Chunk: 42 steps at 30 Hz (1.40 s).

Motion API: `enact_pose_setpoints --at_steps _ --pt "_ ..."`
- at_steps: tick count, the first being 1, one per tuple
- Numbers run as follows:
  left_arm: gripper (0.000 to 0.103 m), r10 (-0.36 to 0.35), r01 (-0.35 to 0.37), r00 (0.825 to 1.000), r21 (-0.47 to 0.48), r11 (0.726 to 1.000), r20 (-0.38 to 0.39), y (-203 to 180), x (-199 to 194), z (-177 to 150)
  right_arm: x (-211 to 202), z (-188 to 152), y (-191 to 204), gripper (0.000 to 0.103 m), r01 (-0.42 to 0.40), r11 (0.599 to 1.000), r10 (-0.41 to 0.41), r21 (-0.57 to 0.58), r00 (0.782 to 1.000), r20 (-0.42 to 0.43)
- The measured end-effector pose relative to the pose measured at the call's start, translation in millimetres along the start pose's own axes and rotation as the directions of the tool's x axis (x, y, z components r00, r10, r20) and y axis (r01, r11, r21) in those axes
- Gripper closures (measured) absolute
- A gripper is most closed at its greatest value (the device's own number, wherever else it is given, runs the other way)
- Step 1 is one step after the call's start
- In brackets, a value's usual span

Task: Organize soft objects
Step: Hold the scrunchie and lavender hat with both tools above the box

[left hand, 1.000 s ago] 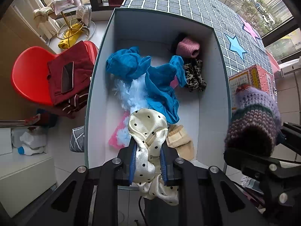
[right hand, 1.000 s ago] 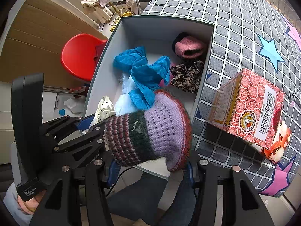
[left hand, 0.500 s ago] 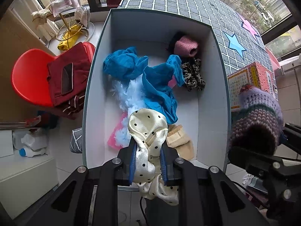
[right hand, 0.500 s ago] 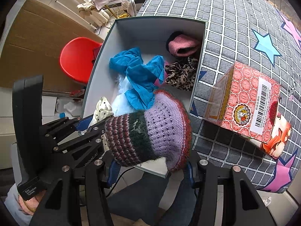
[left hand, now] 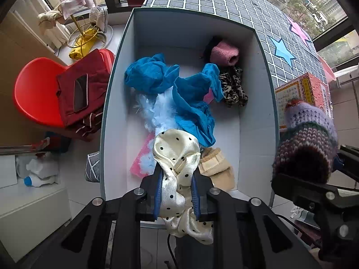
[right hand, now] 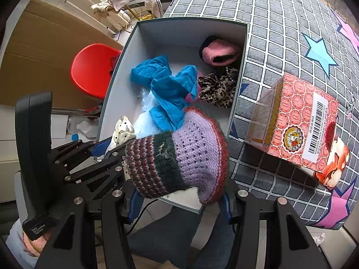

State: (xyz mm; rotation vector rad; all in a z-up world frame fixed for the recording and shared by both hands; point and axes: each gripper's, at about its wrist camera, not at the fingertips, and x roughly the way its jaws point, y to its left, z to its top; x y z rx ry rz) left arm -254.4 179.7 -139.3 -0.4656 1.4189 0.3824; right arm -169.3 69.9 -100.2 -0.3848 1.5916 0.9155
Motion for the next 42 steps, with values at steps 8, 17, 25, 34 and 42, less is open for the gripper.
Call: enact_pose_setpoints --at_steps 8,17,25,34,42 --pt "0.079 -0.001 0.001 1.000 -0.008 1.000 -0.004 3.6 1.5 1.4 2.9 3.1 1.7 0.048 0.003 1.000 -0.003 -0.008 1.000 -0.011" --pt "0.079 -0.002 0.002 1.000 -0.009 1.000 -0.003 6.0 2.1 3.9 3.9 5.7 2.2 0.048 0.005 1.000 -0.006 -0.009 1.000 -0.019" --pt "0.079 -0.002 0.002 1.000 -0.008 1.000 0.020 10.8 -3.3 24.7 2.7 15.9 3.9 0.048 0.010 1.000 -0.011 -0.014 1.000 -0.014" --pt "0.079 0.021 -0.022 0.999 0.003 1.000 0.044 10.7 -5.8 49.3 -8.3 44.5 0.2 0.048 0.017 1.000 -0.017 -0.007 1.000 0.022" --pt "0.079 0.023 -0.024 0.999 0.004 1.000 0.031 6.6 -1.8 52.7 -11.2 59.5 -2.9 0.048 0.021 1.000 -0.021 -0.002 0.999 0.031"
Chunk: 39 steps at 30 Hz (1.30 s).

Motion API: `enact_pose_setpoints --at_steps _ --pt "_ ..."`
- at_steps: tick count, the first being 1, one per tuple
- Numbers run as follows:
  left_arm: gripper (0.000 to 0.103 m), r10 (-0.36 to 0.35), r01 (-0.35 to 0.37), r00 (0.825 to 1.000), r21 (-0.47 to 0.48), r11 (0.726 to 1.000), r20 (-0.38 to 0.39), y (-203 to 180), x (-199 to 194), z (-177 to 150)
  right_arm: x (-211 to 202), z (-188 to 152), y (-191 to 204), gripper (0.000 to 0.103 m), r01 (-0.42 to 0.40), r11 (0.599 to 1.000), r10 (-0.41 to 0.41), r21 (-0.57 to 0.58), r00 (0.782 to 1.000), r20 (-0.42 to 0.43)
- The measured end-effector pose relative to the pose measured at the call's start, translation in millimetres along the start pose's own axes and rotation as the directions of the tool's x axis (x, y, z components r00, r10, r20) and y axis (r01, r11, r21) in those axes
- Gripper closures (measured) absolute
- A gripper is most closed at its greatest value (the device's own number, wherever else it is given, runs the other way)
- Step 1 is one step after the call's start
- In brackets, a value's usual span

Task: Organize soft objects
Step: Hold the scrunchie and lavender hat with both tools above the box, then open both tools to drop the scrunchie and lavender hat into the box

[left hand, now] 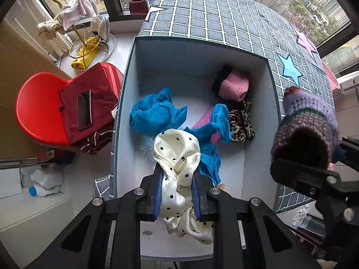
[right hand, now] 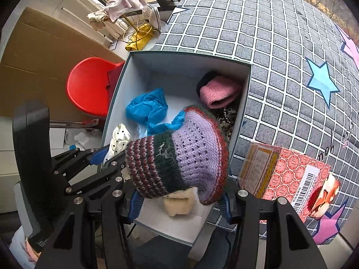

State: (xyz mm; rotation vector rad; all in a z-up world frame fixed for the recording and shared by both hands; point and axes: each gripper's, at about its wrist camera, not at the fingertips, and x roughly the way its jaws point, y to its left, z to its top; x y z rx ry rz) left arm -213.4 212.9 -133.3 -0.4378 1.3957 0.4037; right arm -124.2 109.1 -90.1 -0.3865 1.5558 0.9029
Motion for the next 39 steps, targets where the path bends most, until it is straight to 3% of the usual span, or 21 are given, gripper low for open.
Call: enact_pose_setpoints --at_steps 39 --pt "0.079 0.007 -0.007 1.000 0.001 1.000 -0.010 -5.7 0.1 -2.2 14.1 -0.9 -2.0 0.048 -0.016 1.000 0.015 -0.003 1.000 -0.026"
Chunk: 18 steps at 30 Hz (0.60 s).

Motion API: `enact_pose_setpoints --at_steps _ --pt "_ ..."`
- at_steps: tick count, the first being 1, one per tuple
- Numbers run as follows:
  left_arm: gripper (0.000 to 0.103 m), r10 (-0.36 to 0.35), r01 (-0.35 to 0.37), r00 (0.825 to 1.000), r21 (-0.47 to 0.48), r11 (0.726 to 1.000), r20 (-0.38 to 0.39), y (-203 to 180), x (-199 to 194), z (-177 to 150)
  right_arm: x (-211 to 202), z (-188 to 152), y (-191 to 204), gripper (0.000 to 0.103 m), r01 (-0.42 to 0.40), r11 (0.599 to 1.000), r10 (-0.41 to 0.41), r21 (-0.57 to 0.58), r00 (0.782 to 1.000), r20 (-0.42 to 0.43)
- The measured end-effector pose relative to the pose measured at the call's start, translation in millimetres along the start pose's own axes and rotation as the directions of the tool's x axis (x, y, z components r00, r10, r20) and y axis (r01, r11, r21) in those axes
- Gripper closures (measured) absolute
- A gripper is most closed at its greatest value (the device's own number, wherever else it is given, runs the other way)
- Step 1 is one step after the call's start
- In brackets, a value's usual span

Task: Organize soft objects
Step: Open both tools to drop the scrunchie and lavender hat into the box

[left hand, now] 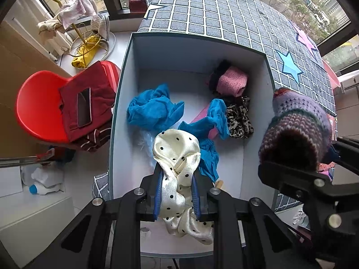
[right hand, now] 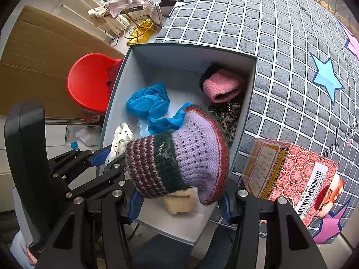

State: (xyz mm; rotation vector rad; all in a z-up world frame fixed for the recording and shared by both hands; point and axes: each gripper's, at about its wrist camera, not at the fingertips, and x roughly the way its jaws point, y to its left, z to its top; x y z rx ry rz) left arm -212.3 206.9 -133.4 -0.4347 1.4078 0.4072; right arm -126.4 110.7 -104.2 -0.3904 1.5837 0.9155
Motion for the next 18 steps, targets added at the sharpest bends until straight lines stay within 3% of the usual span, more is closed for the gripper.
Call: enact_pose_setpoints --at_steps 2,4,5,6,7,9,11,13,18 --pt "0.078 -0.001 0.001 1.000 -0.003 1.000 -0.002 0.6 0.0 -0.4 0.3 0.4 0.5 0.048 0.001 1.000 -0.001 -0.002 1.000 -0.001" --pt "0.067 -0.018 0.018 1.000 -0.017 1.000 0.002 2.5 -1.2 -1.7 1.1 1.0 1.3 0.048 0.004 1.000 -0.004 -0.006 1.000 -0.003" --pt "0.062 -0.017 0.017 1.000 -0.026 1.000 0.011 3.7 -2.6 -2.3 1.3 1.2 2.0 0.042 0.003 1.000 -0.003 -0.008 1.000 -0.004" --pt "0.048 -0.001 0.002 1.000 -0.045 0.999 0.019 5.8 -4.6 -2.7 1.3 1.4 2.7 0.038 0.007 1.000 -0.007 -0.012 1.000 -0.004" --pt "0.041 0.025 -0.024 0.999 -0.063 0.998 0.020 8.1 -5.8 -2.7 1.0 1.8 3.4 0.032 0.007 1.000 -0.007 -0.016 1.000 -0.005" --pt "0.037 0.057 -0.055 0.998 -0.086 0.995 0.016 11.9 -7.2 -2.9 -1.3 1.8 3.8 0.011 0.049 0.999 -0.049 -0.020 0.999 0.005" --pt "0.032 0.081 -0.080 0.997 -0.108 0.991 0.010 18.3 -8.2 -2.8 -6.4 2.3 2.6 0.001 0.075 0.997 -0.075 -0.024 0.997 0.026" --pt "0.029 0.081 -0.079 0.997 -0.113 0.990 0.013 22.8 -9.6 -2.8 -14.8 1.2 0.8 0.001 0.050 0.998 -0.049 -0.023 0.998 0.051" --pt "0.029 -0.008 0.013 0.999 -0.124 0.992 0.038 27.8 -16.8 -6.3 -32.5 -4.6 2.7 0.001 0.040 0.999 -0.037 -0.026 0.995 0.091"
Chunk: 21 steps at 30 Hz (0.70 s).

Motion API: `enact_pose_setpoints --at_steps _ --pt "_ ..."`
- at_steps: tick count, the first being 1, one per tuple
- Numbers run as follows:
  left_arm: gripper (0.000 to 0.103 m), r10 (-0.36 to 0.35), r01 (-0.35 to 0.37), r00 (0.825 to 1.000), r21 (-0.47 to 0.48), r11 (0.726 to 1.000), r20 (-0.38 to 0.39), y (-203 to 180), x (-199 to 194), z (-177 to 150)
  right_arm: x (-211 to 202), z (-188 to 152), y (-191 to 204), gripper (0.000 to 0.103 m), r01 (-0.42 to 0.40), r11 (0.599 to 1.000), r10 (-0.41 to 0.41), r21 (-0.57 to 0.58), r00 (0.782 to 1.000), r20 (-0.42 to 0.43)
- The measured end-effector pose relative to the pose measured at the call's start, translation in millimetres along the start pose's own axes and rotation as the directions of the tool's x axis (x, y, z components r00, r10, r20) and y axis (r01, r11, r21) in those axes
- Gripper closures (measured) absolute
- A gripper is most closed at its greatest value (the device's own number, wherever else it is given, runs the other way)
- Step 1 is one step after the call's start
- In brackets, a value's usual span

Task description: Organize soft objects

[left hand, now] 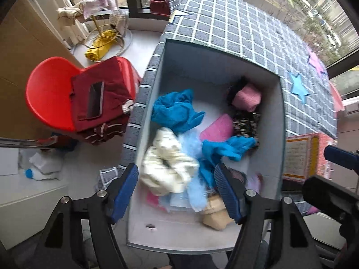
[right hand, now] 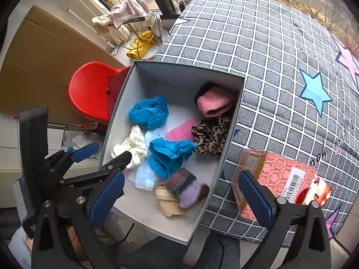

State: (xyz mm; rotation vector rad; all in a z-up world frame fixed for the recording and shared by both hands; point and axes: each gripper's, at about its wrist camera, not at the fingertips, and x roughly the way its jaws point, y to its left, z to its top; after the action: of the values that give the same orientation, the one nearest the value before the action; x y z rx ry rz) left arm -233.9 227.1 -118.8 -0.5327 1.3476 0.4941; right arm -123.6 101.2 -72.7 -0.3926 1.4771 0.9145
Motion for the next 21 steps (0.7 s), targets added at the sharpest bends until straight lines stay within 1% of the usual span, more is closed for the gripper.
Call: enact_pose_setpoints --at_steps 2,6,8,12,14,21 --pt "0.029 0.010 -0.010 1.000 0.021 1.000 0.016 -3.6 -3.1 -1.8 -6.1 -3.9 0.8 0.001 0.006 1.000 -0.006 -0.002 1.000 0.012" --pt "0.029 0.054 -0.056 0.998 0.050 0.997 0.039 -10.5 -6.6 -6.2 -14.3 -11.0 4.8 0.001 0.055 0.998 -0.054 -0.017 0.998 0.033" --pt "0.029 0.073 -0.075 0.996 0.058 0.995 0.043 -12.2 -8.0 -8.4 -16.0 -13.2 6.4 0.001 0.079 0.997 -0.078 -0.022 0.996 0.043" --pt "0.029 0.088 -0.090 0.995 0.066 0.994 0.040 -11.7 -8.9 -10.5 -15.4 -18.2 9.6 0.001 0.135 0.991 -0.133 -0.026 0.990 0.043" --pt "0.029 0.099 -0.102 0.994 0.076 0.992 0.040 -12.2 -9.8 -12.3 -14.6 -21.1 10.0 0.001 0.139 0.990 -0.138 -0.018 0.990 0.041" --pt "0.029 0.102 -0.106 0.994 0.110 0.988 0.038 -11.1 -11.1 -18.7 -8.9 -29.1 9.2 0.001 0.143 0.990 -0.143 0.007 0.990 0.017"
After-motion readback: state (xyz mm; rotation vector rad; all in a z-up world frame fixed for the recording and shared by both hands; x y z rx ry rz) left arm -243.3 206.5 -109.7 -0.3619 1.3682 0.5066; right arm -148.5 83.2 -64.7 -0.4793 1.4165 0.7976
